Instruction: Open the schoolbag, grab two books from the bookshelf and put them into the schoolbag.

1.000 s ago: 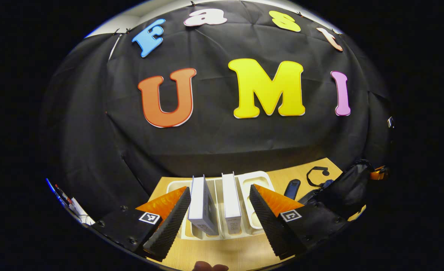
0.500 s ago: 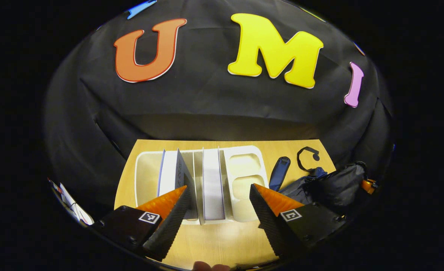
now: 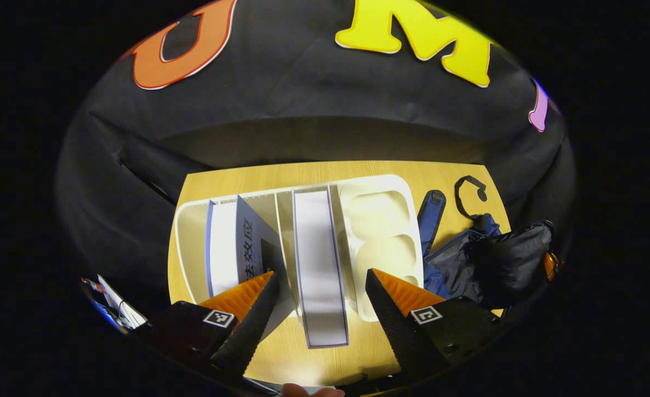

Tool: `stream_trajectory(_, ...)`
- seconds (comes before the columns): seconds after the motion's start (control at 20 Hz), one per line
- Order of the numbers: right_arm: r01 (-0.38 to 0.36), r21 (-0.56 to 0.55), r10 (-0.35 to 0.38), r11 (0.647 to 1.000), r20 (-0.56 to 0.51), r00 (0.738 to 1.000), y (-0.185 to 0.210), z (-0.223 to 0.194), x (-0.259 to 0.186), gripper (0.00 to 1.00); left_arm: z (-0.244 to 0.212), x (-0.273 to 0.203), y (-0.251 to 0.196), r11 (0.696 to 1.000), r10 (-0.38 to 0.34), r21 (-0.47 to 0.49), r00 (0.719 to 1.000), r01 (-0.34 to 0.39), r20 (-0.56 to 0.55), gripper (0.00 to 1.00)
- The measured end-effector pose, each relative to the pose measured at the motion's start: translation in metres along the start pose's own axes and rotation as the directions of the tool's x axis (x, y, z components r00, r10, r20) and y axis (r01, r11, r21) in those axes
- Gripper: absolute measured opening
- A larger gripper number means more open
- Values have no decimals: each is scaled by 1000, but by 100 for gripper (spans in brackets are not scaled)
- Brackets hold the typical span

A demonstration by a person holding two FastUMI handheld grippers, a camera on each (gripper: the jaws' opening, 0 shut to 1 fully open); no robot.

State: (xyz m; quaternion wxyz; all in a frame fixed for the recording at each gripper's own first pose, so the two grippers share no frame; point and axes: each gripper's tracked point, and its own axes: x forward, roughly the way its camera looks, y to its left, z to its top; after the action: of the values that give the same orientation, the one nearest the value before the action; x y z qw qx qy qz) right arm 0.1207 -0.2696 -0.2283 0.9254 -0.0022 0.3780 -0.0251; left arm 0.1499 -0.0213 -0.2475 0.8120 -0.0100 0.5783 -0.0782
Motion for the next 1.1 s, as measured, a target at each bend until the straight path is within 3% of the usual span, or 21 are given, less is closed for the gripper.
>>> stream_trajectory(0.3, -19, -3, 19, 1000, 4, 1000, -1, -1, 2, 0, -16, 13, -3, 1000, 1, -3, 988, -1, -156, 95)
stream_trajectory(0.6, -34, -1, 34, 999, 9, 999, -1, -3, 5, 0, -17, 15, 3, 999, 54, 19, 977, -51, -207, 68)
stream_trajectory(0.7, -40, 7, 40, 999, 9, 999, 0, -4, 5, 0, -19, 15, 0, 998, 63, 12, 972, -61, -228, 54)
stream_trajectory(0.75, -44, 9, 44, 999, 10, 999, 0, -4, 5, 0, -20, 15, -3, 998, 63, 9, 970, -62, -236, 56)
stream_trajectory(0.8, -48, 10, 48, 999, 12, 999, 0, -5, 5, 0, -20, 14, -3, 998, 66, 5, 969, -67, -239, 51)
stream_trajectory(1.05, -59, 8, 59, 998, 20, 998, 1, -4, 6, 0, -28, 0, -9, 996, 58, -47, 969, -72, -238, 44)
stream_trajectory(1.1, -61, 10, 61, 998, 20, 998, 1, -5, 5, 0, -29, -9, -10, 996, 55, -49, 971, -68, -231, 47)
